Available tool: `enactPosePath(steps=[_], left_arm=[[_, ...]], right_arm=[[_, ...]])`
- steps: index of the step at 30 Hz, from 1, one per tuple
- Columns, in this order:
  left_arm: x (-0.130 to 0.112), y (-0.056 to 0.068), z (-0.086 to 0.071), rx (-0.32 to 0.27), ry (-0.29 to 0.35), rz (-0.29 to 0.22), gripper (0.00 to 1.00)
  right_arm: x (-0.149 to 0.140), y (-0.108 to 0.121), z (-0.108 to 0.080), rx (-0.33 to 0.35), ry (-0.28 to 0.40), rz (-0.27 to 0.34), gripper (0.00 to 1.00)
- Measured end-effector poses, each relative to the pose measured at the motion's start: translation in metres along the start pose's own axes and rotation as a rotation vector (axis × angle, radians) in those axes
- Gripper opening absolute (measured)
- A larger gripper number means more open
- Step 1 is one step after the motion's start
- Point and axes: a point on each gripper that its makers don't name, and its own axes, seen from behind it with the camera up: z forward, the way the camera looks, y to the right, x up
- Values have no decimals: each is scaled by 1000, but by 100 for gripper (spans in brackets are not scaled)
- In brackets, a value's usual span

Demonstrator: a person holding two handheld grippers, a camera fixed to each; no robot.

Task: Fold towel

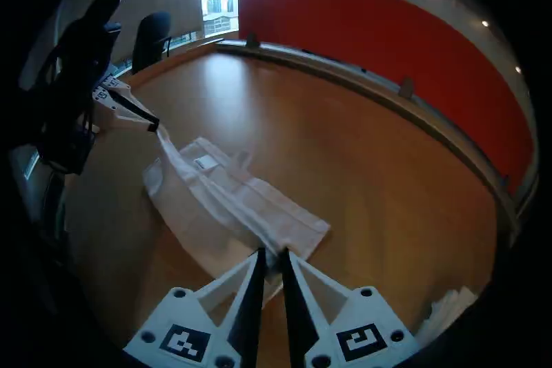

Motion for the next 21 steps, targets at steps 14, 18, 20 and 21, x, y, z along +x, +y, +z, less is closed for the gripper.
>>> enactPosePath(steps=[14, 18, 20, 21], left_arm=[[-6, -16, 22, 70, -9, 36, 24], [-9, -20, 26, 83, -13, 30, 24], [-8, -20, 26, 86, -8, 27, 26], [-8, -20, 26, 87, -5, 25, 28]], right_arm=[[-17, 16, 15, -53, -45, 9, 21], [-20, 18, 19, -60, -53, 25, 25], [-21, 20, 21, -69, -55, 30, 36], [-21, 21, 21, -73, -56, 32, 45]])
